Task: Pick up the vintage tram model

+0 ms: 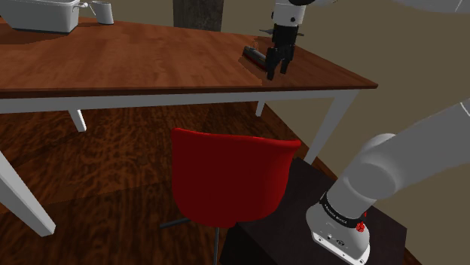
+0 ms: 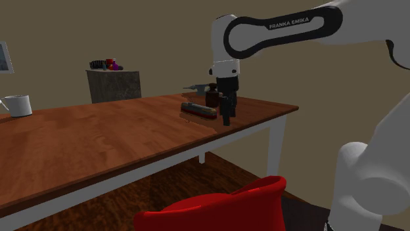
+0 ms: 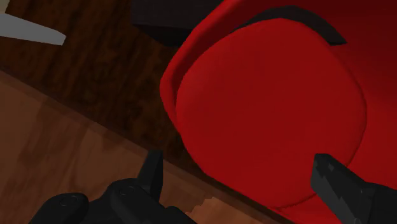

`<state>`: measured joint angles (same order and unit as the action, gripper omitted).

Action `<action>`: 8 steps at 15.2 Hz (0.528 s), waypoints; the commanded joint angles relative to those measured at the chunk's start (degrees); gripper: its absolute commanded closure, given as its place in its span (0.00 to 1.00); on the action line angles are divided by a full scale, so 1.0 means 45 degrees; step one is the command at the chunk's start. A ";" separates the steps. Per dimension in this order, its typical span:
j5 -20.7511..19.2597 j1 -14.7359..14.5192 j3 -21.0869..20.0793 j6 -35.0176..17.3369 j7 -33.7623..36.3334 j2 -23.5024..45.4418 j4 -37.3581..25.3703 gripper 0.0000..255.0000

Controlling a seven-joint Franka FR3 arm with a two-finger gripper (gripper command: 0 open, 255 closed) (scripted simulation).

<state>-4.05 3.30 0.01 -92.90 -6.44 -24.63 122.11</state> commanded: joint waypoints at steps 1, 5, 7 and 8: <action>-0.0060 0.0177 0.0184 -0.0098 0.0021 0.0851 -0.0854 0.00; -0.0084 0.0482 0.0536 -0.0249 0.0072 0.2574 -0.2613 0.00; -0.0056 0.0629 0.0714 -0.0244 0.0083 0.3443 -0.3580 0.00; -0.0032 0.0704 0.0803 -0.0221 0.0085 0.3882 -0.4089 0.00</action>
<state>-4.27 6.13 3.24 -93.77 -6.15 -9.06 105.72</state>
